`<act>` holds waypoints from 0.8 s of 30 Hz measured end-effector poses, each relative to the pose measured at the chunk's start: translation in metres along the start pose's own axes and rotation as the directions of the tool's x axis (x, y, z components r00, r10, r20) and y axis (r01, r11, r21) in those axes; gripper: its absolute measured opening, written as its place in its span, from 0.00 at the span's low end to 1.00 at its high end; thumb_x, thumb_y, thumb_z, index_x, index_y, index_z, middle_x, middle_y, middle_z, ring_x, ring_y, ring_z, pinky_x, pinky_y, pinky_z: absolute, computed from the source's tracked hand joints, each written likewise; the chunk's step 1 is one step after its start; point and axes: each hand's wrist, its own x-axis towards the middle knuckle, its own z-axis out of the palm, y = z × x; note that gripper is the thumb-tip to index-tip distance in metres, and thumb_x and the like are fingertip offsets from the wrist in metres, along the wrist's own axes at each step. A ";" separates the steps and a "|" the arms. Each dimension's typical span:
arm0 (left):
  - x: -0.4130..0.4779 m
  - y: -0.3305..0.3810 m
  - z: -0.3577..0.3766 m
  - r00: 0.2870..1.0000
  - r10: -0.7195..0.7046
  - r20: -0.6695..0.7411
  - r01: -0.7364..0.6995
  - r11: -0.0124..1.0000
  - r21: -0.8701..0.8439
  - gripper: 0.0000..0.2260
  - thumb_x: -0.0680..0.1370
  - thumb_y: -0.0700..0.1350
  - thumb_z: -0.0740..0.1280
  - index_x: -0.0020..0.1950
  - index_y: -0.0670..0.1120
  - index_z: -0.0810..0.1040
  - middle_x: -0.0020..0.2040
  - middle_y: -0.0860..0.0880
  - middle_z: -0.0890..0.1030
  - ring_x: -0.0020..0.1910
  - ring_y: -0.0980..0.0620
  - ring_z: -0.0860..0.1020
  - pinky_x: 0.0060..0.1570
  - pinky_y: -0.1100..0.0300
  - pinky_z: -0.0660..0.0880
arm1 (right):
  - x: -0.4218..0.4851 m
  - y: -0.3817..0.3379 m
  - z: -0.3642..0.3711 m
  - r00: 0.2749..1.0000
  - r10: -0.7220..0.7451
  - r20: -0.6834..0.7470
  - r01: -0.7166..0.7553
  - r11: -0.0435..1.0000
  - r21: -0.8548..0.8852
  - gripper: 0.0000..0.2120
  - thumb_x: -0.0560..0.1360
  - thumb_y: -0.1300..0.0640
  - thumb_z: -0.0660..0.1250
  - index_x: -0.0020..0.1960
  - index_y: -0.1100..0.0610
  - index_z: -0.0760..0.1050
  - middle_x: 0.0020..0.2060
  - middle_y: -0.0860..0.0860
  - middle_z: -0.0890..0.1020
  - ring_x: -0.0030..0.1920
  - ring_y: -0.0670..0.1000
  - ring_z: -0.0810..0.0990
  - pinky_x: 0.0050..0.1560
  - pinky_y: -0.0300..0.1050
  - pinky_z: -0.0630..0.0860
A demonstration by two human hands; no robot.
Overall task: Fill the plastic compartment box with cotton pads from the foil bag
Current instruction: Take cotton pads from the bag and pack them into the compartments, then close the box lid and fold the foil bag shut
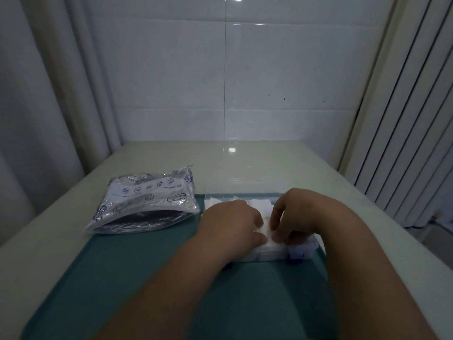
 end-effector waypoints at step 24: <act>0.002 -0.068 0.005 0.861 -0.463 -0.212 0.337 0.830 -0.444 0.11 0.80 0.41 0.64 0.60 0.49 0.81 0.57 0.49 0.81 0.48 0.54 0.74 0.48 0.62 0.70 | 0.044 0.027 -0.002 0.890 0.004 -0.457 0.012 0.999 0.032 0.16 0.81 0.53 0.59 0.62 0.63 0.76 0.55 0.59 0.80 0.53 0.56 0.78 0.51 0.45 0.71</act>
